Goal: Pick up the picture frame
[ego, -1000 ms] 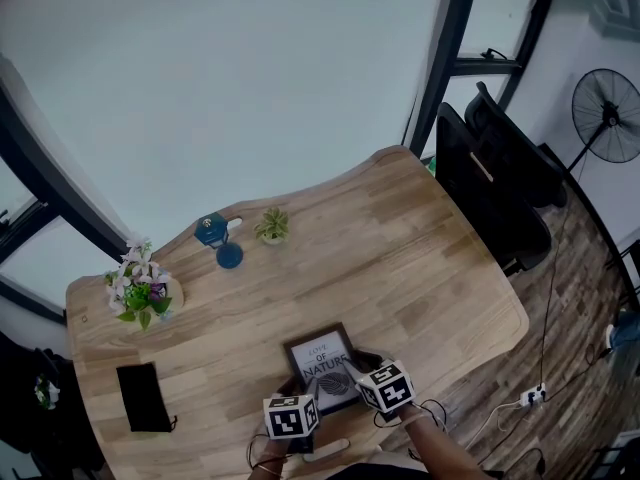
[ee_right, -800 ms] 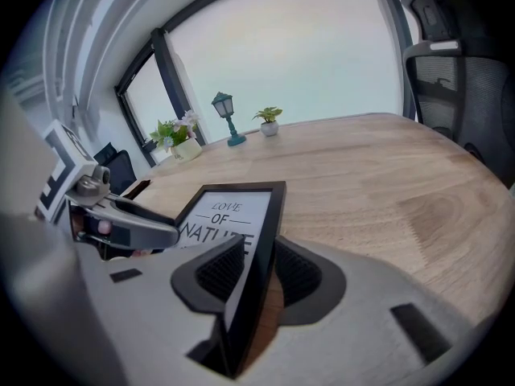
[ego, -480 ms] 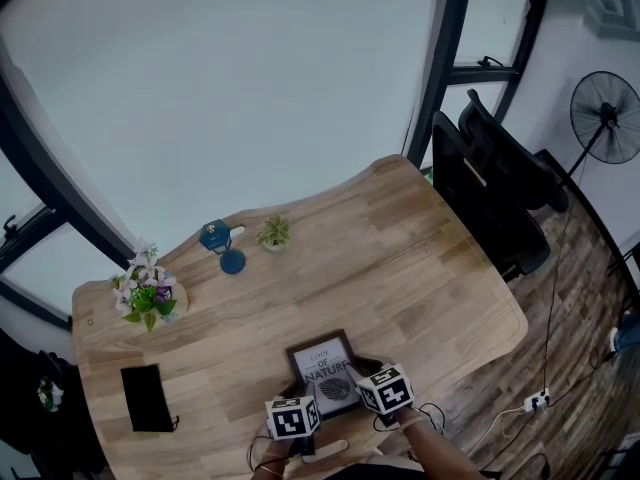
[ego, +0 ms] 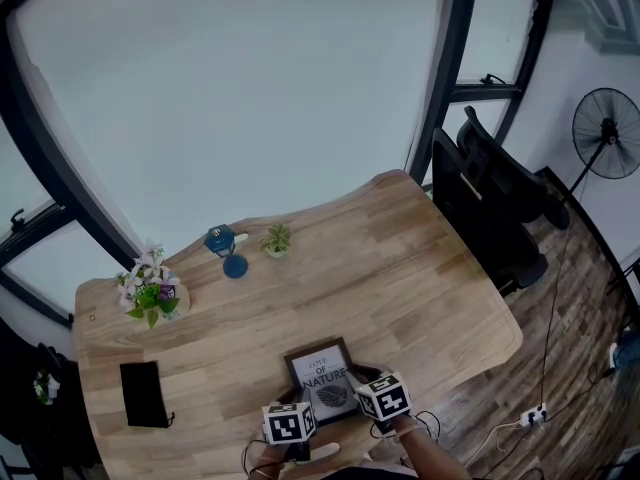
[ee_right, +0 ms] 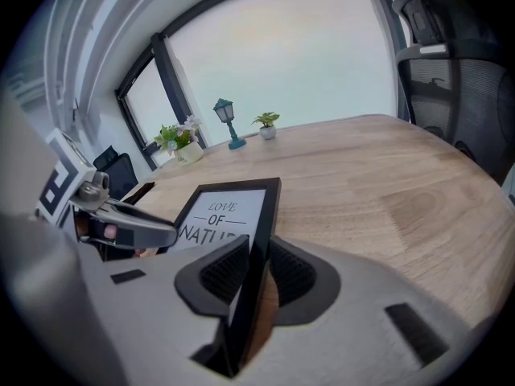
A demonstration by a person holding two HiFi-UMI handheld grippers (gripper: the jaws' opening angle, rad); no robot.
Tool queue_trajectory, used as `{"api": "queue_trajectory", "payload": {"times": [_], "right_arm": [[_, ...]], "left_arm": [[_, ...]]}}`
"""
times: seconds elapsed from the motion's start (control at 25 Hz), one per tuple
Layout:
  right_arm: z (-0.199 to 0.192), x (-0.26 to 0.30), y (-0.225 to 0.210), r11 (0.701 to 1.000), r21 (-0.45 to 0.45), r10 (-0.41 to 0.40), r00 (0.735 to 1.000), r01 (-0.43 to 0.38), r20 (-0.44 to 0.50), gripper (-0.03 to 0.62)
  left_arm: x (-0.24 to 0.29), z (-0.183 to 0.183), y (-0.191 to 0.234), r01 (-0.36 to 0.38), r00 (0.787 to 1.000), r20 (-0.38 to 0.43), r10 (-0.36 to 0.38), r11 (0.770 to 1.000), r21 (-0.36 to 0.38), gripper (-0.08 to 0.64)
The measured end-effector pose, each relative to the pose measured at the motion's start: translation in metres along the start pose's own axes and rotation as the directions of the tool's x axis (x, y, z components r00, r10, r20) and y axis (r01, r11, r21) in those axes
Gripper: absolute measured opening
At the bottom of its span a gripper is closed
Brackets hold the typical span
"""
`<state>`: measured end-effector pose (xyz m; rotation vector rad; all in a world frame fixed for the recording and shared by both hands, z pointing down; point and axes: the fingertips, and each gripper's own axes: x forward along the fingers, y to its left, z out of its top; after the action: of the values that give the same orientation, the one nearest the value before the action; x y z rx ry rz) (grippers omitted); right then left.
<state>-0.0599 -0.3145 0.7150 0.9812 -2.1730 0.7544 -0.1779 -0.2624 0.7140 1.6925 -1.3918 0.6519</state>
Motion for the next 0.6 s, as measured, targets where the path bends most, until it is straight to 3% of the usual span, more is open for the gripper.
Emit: {"api": "queue_trajectory", "payload": {"times": [0.6], "right_arm": [[0.015,-0.028,0.006,0.998,-0.067,0.020,0.998,-0.016,0.058,0.074]], "left_arm": [[-0.029,0.003,-0.016,-0.021,0.997,0.070,0.022,1.000,-0.020,0.085]]}}
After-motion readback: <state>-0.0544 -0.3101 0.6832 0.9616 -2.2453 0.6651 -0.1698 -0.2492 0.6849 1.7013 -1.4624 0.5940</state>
